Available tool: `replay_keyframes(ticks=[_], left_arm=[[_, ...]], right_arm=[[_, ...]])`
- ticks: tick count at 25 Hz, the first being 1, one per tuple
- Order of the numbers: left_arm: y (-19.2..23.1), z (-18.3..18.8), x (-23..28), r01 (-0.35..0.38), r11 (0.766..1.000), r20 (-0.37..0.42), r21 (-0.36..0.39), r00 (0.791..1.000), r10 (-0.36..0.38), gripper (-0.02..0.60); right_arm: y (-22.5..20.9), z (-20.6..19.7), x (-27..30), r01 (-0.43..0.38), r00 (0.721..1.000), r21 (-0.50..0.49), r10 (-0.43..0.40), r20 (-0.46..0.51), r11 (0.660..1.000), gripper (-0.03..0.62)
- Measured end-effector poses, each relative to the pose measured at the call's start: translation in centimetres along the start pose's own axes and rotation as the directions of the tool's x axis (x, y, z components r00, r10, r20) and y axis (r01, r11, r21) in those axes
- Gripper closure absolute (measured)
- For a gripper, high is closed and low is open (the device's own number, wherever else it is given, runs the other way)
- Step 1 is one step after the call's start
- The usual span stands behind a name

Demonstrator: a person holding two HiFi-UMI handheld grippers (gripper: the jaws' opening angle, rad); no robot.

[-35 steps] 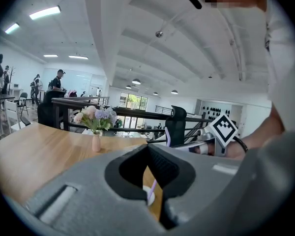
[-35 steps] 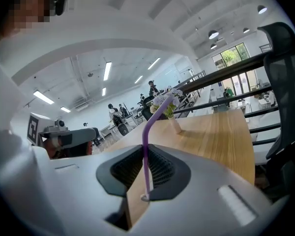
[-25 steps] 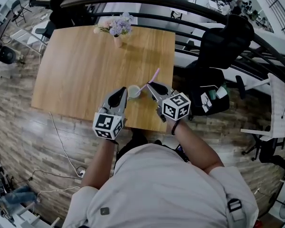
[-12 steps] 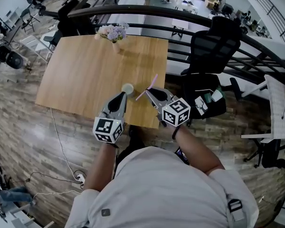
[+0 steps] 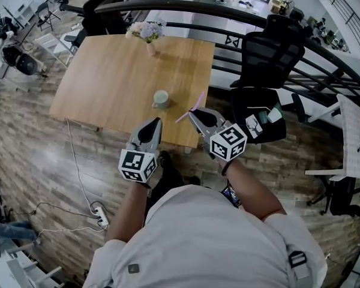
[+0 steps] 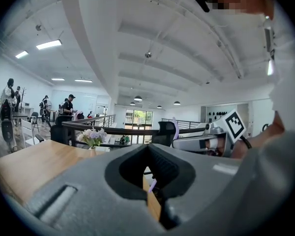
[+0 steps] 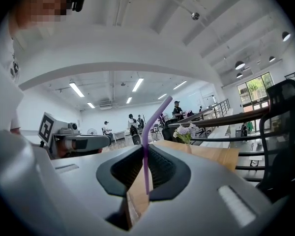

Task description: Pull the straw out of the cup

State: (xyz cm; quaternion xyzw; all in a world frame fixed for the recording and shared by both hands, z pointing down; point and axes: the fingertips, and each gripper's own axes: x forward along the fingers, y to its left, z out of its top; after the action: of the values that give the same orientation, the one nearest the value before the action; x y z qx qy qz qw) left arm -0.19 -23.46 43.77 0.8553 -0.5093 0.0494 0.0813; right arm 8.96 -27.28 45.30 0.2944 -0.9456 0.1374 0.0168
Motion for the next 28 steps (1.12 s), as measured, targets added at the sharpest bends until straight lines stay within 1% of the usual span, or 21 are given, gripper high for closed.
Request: replay_keyframes(ticks=[4,12,19,28], left_arm=[[-0.6,0.4,-1.6,-0.01,1.0,0.003,0.01,1.0,0.01,0.577],[-0.8,0.5,-5.3,0.024,0.999,0.017,0.033,1.0,-0.024,0.577],[0.8,0.6,-11.3,0.068,0.997,0.016,0.049,0.998,-0.068,0.577],[3.4,-0.8,-20.4,0.089,0.995,0.026,0.046,0.996,-0.09,0.577]], right_arm=[[1.3,0.1,-1.2,-0.013,1.0,0.0,0.013,0.007,1.0,0.553],[5.5,0.1,-2.3,-0.012,1.0,-0.029,0.012,0.027,1.0,0.553],[11.8,-0.1,-1.4,0.028,0.999,-0.041,-0.026,0.047,0.999,0.553],[20.9,-2.4,-0.8,0.062,0.996,-0.031,-0.059,0.073,0.998,0.553]])
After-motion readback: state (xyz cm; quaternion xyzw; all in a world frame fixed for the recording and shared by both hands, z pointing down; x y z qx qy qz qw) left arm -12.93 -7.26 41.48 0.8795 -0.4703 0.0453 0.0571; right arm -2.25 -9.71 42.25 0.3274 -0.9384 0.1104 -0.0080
